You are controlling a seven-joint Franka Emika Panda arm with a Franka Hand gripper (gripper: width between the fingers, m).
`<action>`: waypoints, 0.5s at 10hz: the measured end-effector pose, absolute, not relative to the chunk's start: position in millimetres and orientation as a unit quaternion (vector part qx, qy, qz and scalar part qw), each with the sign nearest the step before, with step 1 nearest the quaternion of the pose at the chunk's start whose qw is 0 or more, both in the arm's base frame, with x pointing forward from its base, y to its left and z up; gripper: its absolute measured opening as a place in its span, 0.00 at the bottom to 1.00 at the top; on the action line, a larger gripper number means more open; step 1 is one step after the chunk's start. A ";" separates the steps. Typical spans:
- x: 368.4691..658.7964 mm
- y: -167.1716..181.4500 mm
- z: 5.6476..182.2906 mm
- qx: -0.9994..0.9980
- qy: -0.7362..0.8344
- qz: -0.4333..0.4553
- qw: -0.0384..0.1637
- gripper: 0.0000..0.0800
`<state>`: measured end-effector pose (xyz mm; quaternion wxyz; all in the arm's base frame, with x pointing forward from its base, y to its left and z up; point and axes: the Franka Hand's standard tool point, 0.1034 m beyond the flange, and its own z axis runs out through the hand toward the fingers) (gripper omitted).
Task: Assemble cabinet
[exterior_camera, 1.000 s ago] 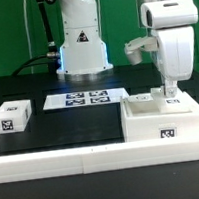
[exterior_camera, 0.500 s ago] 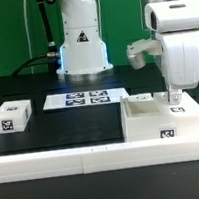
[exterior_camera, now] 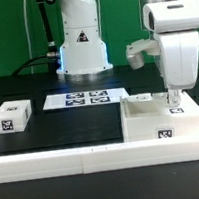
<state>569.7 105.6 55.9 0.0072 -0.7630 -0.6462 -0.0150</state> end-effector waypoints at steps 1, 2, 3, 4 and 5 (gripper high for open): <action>569.7 105.6 55.9 -0.763 -0.646 -0.015 0.007 0.41; 569.7 105.6 55.9 -0.763 -0.646 -0.015 0.007 0.63; 569.7 105.6 55.9 -0.763 -0.646 -0.015 0.007 0.86; 569.7 105.6 55.9 -0.763 -0.646 -0.015 0.007 0.97; 569.7 105.6 55.9 -0.763 -0.646 -0.015 0.007 0.97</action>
Offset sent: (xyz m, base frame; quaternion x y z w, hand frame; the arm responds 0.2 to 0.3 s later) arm 0.0000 0.0000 0.0000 0.0000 0.0000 0.0000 1.0000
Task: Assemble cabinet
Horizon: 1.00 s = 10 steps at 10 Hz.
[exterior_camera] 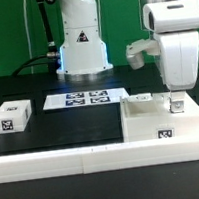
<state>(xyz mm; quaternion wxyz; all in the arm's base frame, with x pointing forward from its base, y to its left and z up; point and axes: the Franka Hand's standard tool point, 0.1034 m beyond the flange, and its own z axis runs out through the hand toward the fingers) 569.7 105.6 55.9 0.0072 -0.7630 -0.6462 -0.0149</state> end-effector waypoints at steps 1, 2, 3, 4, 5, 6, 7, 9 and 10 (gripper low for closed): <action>569.7 105.6 55.9 -0.763 -0.646 -0.015 0.007 0.99; 569.2 105.3 56.4 -0.763 -0.646 -0.015 0.007 0.99; 565.6 104.4 60.5 -0.763 -0.647 -0.014 0.006 1.00; 559.6 104.7 71.4 -0.762 -0.647 -0.014 0.001 1.00; 549.7 105.5 83.4 -0.762 -0.648 -0.014 -0.003 1.00; 537.5 105.4 92.6 -0.760 -0.650 -0.012 -0.007 1.00; 524.1 103.1 100.7 -0.758 -0.652 -0.010 -0.011 1.00; 488.6 96.6 106.9 -0.755 -0.656 -0.002 -0.015 1.00; 465.8 92.9 100.0 -0.753 -0.657 0.007 -0.011 1.00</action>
Offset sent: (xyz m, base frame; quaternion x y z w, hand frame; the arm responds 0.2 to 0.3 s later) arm -0.0317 -0.0014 0.0331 0.0020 -0.0166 -0.0130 0.9998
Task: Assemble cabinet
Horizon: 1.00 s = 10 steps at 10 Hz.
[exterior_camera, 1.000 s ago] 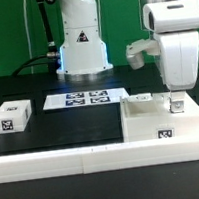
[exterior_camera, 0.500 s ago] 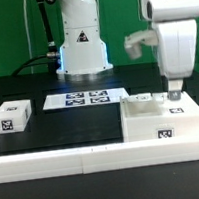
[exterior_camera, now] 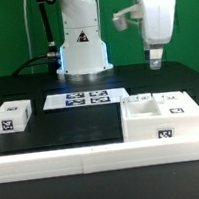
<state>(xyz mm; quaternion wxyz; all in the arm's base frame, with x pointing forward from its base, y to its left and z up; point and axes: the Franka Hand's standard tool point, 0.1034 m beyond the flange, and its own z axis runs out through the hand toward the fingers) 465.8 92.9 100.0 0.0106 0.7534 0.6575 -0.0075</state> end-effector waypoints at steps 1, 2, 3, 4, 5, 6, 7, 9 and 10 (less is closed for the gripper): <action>451.1 92.2 92.0 0.752 0.659 -0.007 0.008 1.00; 437.4 92.5 81.4 0.751 0.660 -0.001 0.005 1.00; 429.3 91.4 71.7 0.752 0.660 -0.004 0.000 1.00; 432.0 91.3 72.7 0.752 0.659 -0.006 0.000 1.00; 432.6 91.4 73.2 0.752 0.659 -0.005 0.000 1.00; 431.9 91.3 72.4 0.752 0.659 -0.005 0.000 1.00; 432.3 91.2 71.2 0.752 0.659 -0.006 -0.001 1.00; 446.2 89.1 48.9 0.746 0.666 0.004 -0.009 1.00; 438.9 87.5 40.2 0.748 0.664 0.002 -0.014 1.00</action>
Offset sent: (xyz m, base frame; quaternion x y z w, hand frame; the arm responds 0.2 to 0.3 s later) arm 0.0000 0.0000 0.0000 0.0000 0.0000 0.0000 1.0000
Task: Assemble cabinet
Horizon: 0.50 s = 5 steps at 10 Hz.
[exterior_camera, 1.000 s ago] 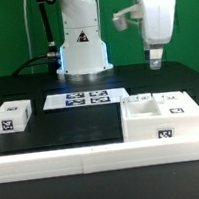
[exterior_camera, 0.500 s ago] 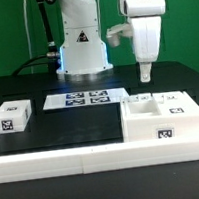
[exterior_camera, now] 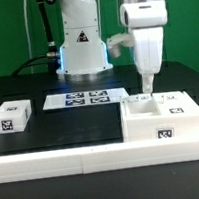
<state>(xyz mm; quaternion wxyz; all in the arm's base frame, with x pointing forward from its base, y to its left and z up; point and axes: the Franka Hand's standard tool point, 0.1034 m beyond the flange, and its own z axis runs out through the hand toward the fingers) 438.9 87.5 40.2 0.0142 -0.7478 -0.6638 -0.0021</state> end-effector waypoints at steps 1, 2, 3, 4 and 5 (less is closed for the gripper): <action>434.3 89.9 33.7 -0.749 -0.663 -0.011 0.015 1.00; 429.5 91.5 27.8 -0.751 -0.660 -0.024 0.014 1.00; 422.2 92.5 19.9 -0.751 -0.660 -0.021 0.019 1.00; 418.7 93.2 14.2 -0.751 -0.659 -0.019 0.023 1.00; 416.8 93.9 10.8 -0.751 -0.659 -0.019 0.025 1.00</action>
Offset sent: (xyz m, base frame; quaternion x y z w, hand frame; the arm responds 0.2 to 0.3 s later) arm -0.0177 0.0047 -0.0227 0.0009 0.0193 0.0037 0.9998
